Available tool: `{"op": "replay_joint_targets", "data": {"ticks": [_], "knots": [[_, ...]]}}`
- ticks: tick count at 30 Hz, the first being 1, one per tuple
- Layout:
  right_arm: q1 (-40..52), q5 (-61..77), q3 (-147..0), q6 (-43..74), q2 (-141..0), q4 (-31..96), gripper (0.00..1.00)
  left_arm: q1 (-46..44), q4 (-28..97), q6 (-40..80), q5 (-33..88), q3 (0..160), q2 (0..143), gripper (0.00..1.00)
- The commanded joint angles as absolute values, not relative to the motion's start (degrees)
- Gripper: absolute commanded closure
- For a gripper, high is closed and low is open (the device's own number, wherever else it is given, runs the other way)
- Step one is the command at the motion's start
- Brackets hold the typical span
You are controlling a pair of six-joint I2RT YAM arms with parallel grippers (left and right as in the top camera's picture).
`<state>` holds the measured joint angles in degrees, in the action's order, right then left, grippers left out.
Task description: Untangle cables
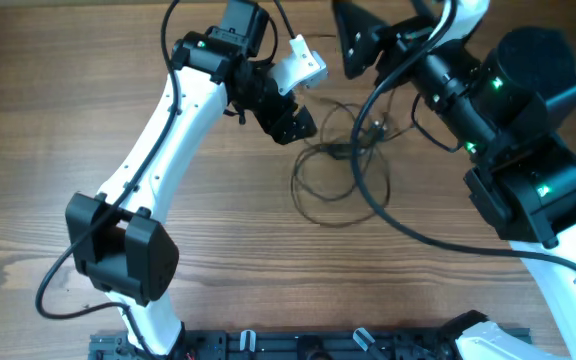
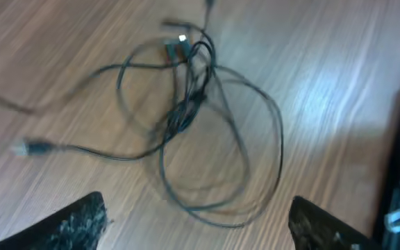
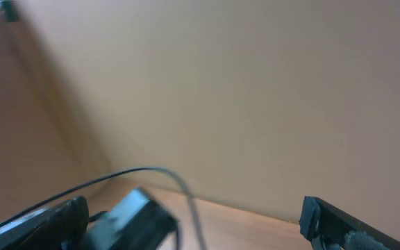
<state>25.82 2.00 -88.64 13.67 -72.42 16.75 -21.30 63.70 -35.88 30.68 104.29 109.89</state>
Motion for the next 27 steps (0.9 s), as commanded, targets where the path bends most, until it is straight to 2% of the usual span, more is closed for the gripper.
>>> {"op": "replay_joint_targets", "data": {"ticks": [1, 3, 7, 9, 13, 16, 23, 25, 27], "knots": [[25.78, -17.02, -88.92, 21.67, -73.89, 21.02, 0.01, -17.91, 61.84, -20.99, 18.63, 105.08, 101.58, 0.08], [25.8, -17.82, -88.92, 28.75, -76.64, 27.31, 0.01, -15.31, 60.55, -10.28, 14.44, 105.38, 96.03, 0.0], [25.85, -13.15, -88.92, 51.2, -84.44, 45.43, 0.01, -11.94, 61.3, 0.78, 14.48, 105.38, 86.13, 0.0], [25.85, -8.78, -88.86, 61.78, -88.86, 51.33, 0.0, -11.77, 62.61, 0.91, 14.48, 105.38, 82.19, 0.0], [25.85, -4.75, -88.82, 81.82, -96.4, 55.27, 0.0, -11.77, 65.84, 0.93, 14.52, 105.38, 76.75, 0.0], [25.85, -3.27, -88.82, 85.69, -102.43, 52.62, 0.01, -11.77, 70.3, 0.95, 14.55, 105.38, 75.09, 0.0], [25.85, -0.95, -88.82, 86.15, -114.02, 44.71, 0.05, -11.77, 79.77, 2.04, 16.69, 105.38, 75.0, 0.0], [25.87, -0.91, -88.82, 86.15, -116.11, 44.18, 0.16, -11.77, 81.32, 2.02, 16.67, 105.38, 74.98, 0.0], [25.91, -0.99, -88.82, 86.83, -116.81, 44.16, 0.17, -11.77, 81.78, 2.02, 16.67, 105.38, 75.0, 0.0]]}}
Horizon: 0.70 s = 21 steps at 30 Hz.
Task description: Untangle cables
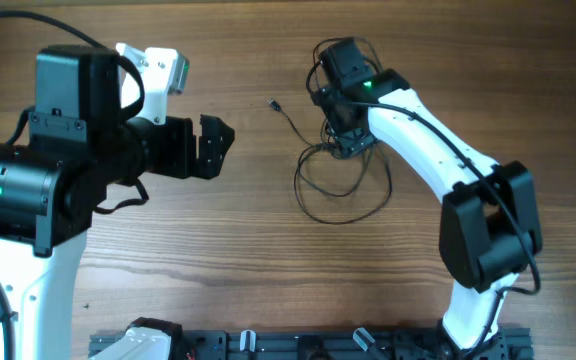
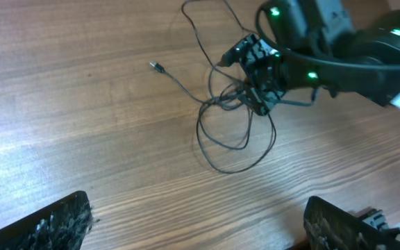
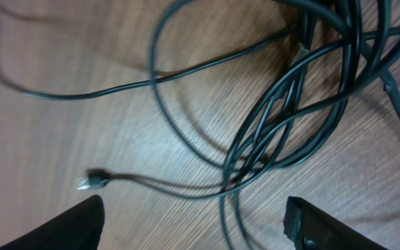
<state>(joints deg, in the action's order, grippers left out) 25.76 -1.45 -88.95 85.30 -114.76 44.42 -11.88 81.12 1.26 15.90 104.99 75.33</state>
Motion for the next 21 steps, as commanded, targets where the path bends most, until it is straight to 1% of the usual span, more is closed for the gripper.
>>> {"op": "replay_joint_targets", "data": {"ticks": [1, 5, 7, 9, 10, 11, 12, 18, 19, 21], "knots": [[25.89, -1.19, -88.6, 87.2, -117.14, 44.03, 0.17, -11.77, 81.97, 2.02, 16.67, 105.38, 75.0, 0.0], [25.89, -2.11, -88.6, 87.15, -118.58, 42.59, 0.18, -11.77, 82.5, 2.02, 16.67, 105.34, 75.0, 0.0], [25.89, -3.18, -88.6, 87.15, -119.44, 42.17, 0.25, -11.77, 83.31, 2.0, 16.67, 105.34, 75.0, 0.0], [25.89, -4.27, -88.6, 87.13, -120.44, 41.65, 0.26, -11.77, 84.14, 1.98, 16.64, 105.32, 75.0, 0.0], [25.89, -4.27, -88.58, 87.13, -120.88, 41.36, 0.31, -11.77, 84.31, 1.98, 16.64, 105.32, 75.0, 0.0], [25.89, -4.23, -88.6, 87.15, -121.47, 41.08, 0.76, -11.77, 84.33, 1.98, 16.64, 105.34, 75.0, 0.0], [25.89, -4.23, -88.58, 87.18, -121.89, 40.97, 0.96, -11.77, 84.33, 1.98, 16.64, 105.32, 75.0, 0.0], [25.89, -5.78, -88.55, 87.09, -123.31, 40.07, 0.95, -11.77, 84.49, 1.98, 16.64, 105.34, 75.0, 0.0], [25.89, -5.72, -88.53, 84.64, -123.66, 40.12, 0.96, -11.77, 84.49, 1.98, 16.64, 105.32, 75.0, 0.0], [25.85, -1.5, -88.71, 70.11, -123.15, 36.88, 0.96, -11.77, 84.47, 1.98, 16.64, 105.32, 75.0, 0.0]]}}
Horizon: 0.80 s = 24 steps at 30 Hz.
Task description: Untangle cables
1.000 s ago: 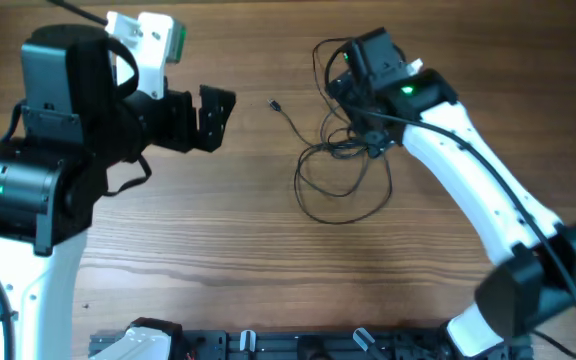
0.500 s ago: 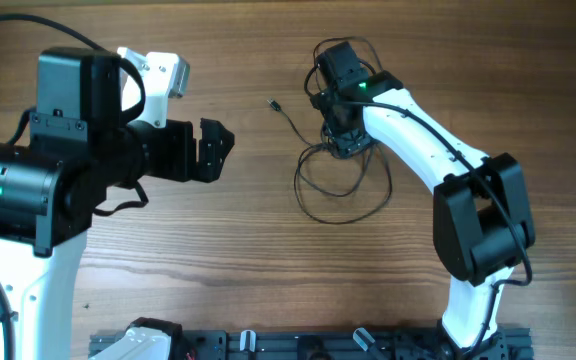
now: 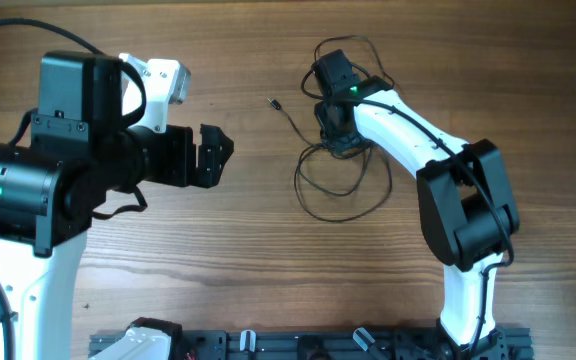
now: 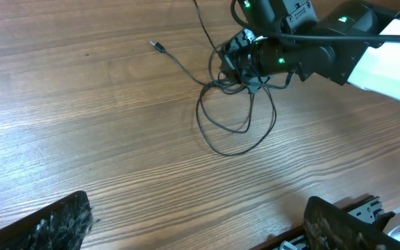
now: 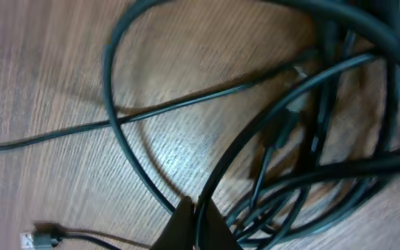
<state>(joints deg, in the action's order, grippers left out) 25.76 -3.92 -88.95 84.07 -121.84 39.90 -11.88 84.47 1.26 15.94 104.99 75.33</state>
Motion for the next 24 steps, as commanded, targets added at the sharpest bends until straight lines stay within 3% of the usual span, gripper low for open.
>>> {"op": "replay_joint_targets", "data": {"ticks": [1, 4, 9, 15, 19, 24], "knots": [[25.85, 5.93, -89.06, 59.42, -121.49, 32.27, 0.96, -11.77, 84.44, 1.98, 16.64, 105.32, 75.0, 0.0], [25.98, 13.54, -89.06, 44.84, -113.99, 23.9, 0.96, -11.77, 83.11, 2.02, 16.71, 105.32, 75.53, 0.0], [25.96, 14.7, -89.06, 32.29, -93.8, 19.97, 0.96, -11.77, 81.03, 2.0, 19.97, 105.21, 79.77, 0.0], [25.96, 14.61, -89.06, 24.51, -75.33, 16.29, 0.96, -12.73, 81.01, 1.96, 25.8, 104.84, 88.49, 0.0], [25.96, 14.26, -89.06, 22.24, -69.89, 16.93, 0.96, -16.47, 78.89, 1.26, 28.05, 104.84, 93.82, 0.0], [25.96, 15.49, -89.06, 21.04, -65.01, 7.77, 0.96, -22.15, 70.65, -1.3, 28.05, 102.69, 96.77, 0.0]]}}
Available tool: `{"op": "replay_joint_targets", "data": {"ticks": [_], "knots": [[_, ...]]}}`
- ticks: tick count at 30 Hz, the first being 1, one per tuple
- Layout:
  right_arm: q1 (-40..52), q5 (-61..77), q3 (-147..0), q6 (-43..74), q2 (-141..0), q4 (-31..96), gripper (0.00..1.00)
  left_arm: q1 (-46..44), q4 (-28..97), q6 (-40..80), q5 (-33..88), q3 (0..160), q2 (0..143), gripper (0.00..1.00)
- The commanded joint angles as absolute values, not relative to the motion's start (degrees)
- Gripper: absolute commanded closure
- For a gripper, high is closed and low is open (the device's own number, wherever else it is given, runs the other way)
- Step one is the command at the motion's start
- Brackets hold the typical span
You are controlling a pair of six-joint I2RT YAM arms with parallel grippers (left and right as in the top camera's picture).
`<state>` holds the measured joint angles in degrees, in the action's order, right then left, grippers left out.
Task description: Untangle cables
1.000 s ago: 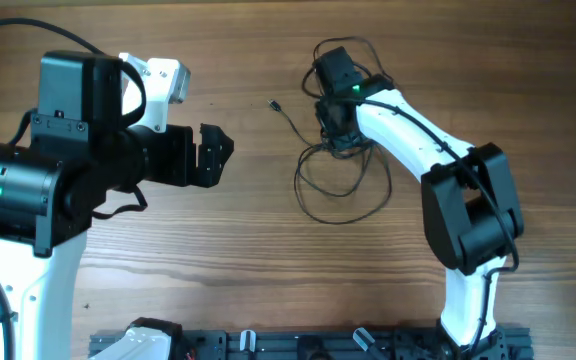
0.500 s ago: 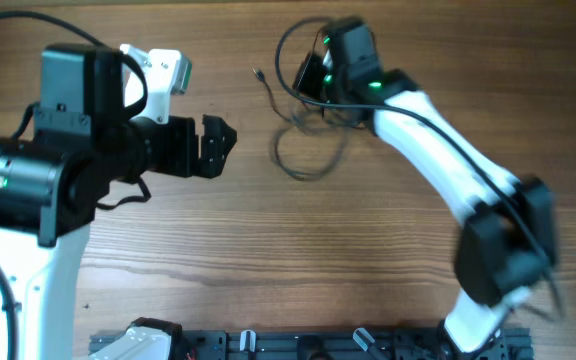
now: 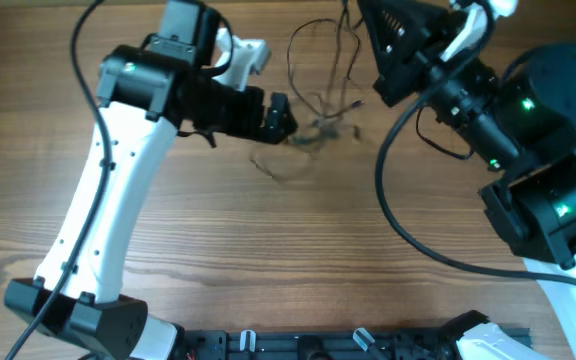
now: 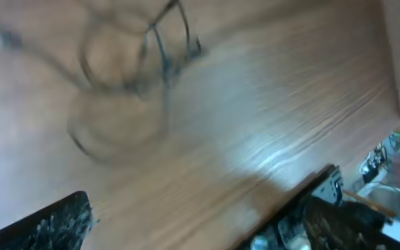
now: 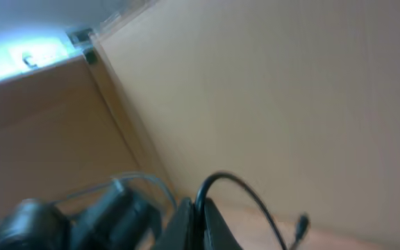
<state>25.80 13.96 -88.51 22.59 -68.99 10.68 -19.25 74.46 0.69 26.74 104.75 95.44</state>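
A tangle of thin black cables [image 3: 318, 125] lies at the back of the wooden table, with strands rising toward the top edge of the overhead view. The left wrist view shows this tangle [image 4: 127, 66] only as a blur. My left gripper [image 3: 279, 117] hangs just left of it, open, with nothing between its fingers [image 4: 51, 222]. My right gripper [image 3: 370, 22] is raised high. In its wrist view the right gripper [image 5: 200, 214] is shut on one black cable [image 5: 245, 186], which arches away to a small plug end [image 5: 301, 223].
The wooden table [image 3: 168, 250] stretches to the front and left. A black rail [image 3: 298, 345] runs along the front edge. Behind the table stands a beige wall [image 5: 290, 90]. The raised right arm's own black lead [image 3: 408, 225] loops over the right half.
My right gripper was down on the tangle, shut on a strand; now it is raised high with the cable in it. The left gripper has come from far left to beside the tangle, which has shifted back.
First my open left gripper hung over the tangle while the right arm was raised, open. Then the left arm stood at the left and the right gripper was open over the tangle. It then shut on a strand, and now holds it up high.
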Motion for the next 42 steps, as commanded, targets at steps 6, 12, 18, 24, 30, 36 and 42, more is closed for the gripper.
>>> {"op": "replay_joint_targets", "data": {"ticks": [6, 12, 18, 24, 30, 36, 42], "knots": [[25.96, 15.33, -89.03, 19.51, -61.47, 9.04, 0.96, -29.23, 59.75, -26.74, 39.94, 96.75, 97.73, 0.05], [25.96, 7.22, -89.03, 19.42, -62.72, 14.33, 0.96, -30.0, 54.0, -36.84, 54.46, 96.75, 95.96, 0.07], [25.96, 13.87, -89.03, 19.53, -62.54, 14.04, 0.96, -30.11, 47.68, -40.71, 59.75, 96.75, 95.44, 0.07], [25.96, 20.05, -89.03, 19.66, -62.39, 14.22, 0.96, -30.26, 41.32, -40.64, 59.31, 96.75, 95.46, 0.06], [25.96, 21.1, -89.03, 19.92, -62.41, 14.85, 0.96, -30.28, 32.71, -33.74, 50.5, 96.75, 95.46, 0.71], [25.93, 5.87, -89.03, 19.81, -62.65, 20.78, 0.0, -29.58, 31.03, -18.72, 42.24, 96.77, 94.04, 0.96], [24.95, -27.64, -89.03, 43.09, -70.91, 40.73, 0.0, -24.32, 34.15, 1.67, 18.98, 96.88, 81.91, 0.96]]}}
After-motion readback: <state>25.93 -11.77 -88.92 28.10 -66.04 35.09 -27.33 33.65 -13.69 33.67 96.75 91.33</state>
